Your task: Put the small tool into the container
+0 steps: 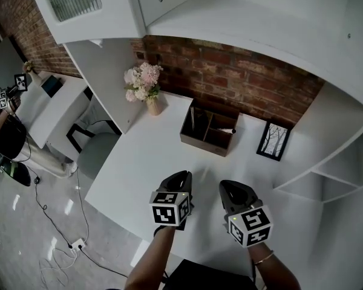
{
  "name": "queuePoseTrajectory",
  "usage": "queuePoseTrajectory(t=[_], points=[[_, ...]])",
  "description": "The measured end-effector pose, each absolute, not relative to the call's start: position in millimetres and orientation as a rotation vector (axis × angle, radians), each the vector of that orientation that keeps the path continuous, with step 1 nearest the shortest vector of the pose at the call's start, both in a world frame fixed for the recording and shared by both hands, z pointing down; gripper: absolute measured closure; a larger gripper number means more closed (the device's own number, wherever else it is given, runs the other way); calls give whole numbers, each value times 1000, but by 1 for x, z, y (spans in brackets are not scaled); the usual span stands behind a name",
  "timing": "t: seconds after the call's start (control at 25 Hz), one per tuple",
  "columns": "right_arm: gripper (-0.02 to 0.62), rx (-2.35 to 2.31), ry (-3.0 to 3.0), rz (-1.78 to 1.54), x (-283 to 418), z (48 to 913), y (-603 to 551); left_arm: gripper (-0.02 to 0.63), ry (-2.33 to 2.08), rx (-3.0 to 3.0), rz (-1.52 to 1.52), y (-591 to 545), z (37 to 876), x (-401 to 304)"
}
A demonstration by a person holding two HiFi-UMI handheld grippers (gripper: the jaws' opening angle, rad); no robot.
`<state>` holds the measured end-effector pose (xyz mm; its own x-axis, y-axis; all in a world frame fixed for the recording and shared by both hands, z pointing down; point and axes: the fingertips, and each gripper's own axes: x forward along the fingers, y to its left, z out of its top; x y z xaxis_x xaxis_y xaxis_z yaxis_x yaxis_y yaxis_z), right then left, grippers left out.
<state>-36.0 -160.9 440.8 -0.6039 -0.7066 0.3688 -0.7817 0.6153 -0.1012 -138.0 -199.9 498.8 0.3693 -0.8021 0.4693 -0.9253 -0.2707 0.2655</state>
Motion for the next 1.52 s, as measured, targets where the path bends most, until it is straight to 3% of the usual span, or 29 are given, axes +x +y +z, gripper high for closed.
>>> queuePoseTrajectory(t=[0.64,1.52], points=[[591,1154,-2583,386,1,441,-106,595,-1594,2126,275,-101,466,-128],[591,1118,-2641,314,38,422,-72,595,-1714,2122,193,-54,427,-114]])
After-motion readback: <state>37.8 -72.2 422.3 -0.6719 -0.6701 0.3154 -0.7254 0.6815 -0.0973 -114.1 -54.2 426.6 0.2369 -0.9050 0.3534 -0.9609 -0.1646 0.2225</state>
